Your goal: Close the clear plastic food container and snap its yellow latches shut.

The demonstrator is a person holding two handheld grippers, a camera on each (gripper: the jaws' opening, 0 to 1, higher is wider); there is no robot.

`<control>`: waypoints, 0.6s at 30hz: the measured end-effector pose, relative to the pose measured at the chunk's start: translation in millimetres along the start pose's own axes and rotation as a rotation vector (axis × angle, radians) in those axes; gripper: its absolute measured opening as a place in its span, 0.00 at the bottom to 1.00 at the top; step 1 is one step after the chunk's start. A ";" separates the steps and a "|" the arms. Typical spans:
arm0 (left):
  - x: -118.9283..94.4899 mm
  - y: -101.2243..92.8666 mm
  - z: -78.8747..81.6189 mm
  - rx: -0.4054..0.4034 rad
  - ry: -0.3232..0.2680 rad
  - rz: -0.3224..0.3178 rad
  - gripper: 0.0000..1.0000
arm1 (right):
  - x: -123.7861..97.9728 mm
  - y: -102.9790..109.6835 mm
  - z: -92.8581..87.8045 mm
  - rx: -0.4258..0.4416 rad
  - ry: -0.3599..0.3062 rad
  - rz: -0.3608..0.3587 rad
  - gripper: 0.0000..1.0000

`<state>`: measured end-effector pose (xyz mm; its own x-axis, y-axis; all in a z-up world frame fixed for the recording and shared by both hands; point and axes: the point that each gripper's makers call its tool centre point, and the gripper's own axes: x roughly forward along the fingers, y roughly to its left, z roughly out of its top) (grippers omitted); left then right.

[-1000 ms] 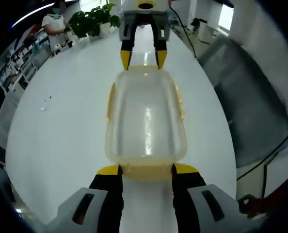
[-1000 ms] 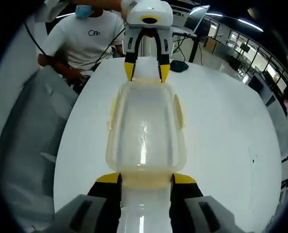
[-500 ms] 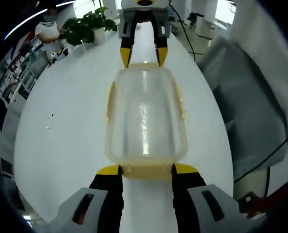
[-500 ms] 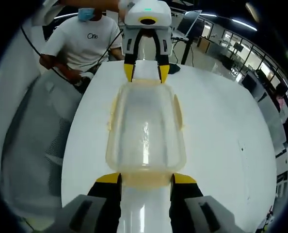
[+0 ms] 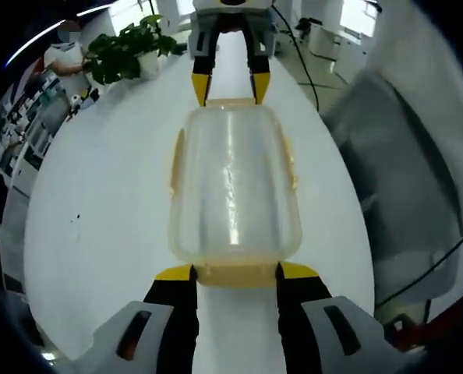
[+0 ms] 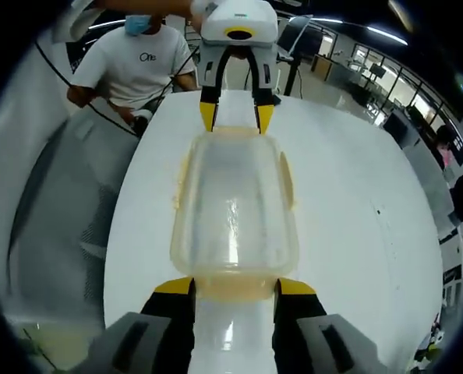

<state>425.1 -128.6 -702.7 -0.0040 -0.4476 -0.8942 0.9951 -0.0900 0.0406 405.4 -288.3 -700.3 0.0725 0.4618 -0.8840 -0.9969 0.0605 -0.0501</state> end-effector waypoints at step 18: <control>37.9 6.3 67.2 -0.011 0.001 -0.011 0.37 | -30.2 -4.3 -71.3 -0.010 -0.004 -0.002 0.37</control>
<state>424.6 -205.9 -706.4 -0.0144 -0.4458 -0.8950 0.9960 -0.0850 0.0262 405.3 -365.5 -706.5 0.0749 0.4654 -0.8819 -0.9970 0.0529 -0.0568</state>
